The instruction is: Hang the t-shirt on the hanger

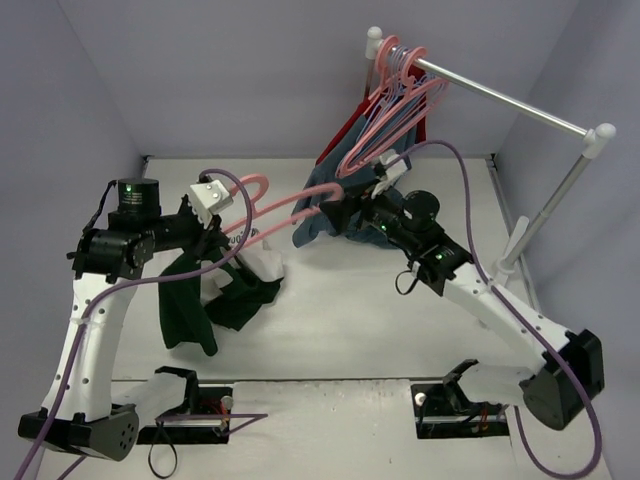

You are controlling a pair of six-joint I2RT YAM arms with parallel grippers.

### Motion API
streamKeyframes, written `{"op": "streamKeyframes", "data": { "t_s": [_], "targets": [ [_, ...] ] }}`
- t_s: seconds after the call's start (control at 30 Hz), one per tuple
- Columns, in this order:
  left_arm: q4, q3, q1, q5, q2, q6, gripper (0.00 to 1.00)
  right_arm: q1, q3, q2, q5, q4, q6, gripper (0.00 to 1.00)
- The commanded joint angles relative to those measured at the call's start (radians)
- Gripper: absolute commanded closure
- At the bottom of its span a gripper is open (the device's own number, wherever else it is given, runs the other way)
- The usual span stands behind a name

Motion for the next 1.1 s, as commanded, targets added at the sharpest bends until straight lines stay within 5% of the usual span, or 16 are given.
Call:
{"op": "streamKeyframes", "data": {
  "t_s": [0.0,0.13,0.3,0.47,1.07],
  "targets": [
    [0.115,0.012,0.002,-0.031,-0.026,-0.093,1.00,0.091,-0.062,-0.062,0.224,-0.006,0.207,0.42],
    [0.138,0.019,0.002,-0.050,-0.022,-0.142,1.00,0.291,-0.135,-0.031,0.398,0.008,0.308,0.56],
    [0.152,0.007,-0.005,-0.047,-0.015,-0.161,1.00,0.406,-0.190,0.072,0.536,0.098,0.480,0.53],
    [0.153,-0.009,-0.028,-0.035,-0.022,-0.167,1.00,0.449,-0.157,0.210,0.551,0.195,0.581,0.44],
    [0.151,-0.015,-0.056,-0.024,-0.051,-0.181,1.00,0.487,0.033,0.568,0.409,0.379,0.601,0.47]
  ]
}}
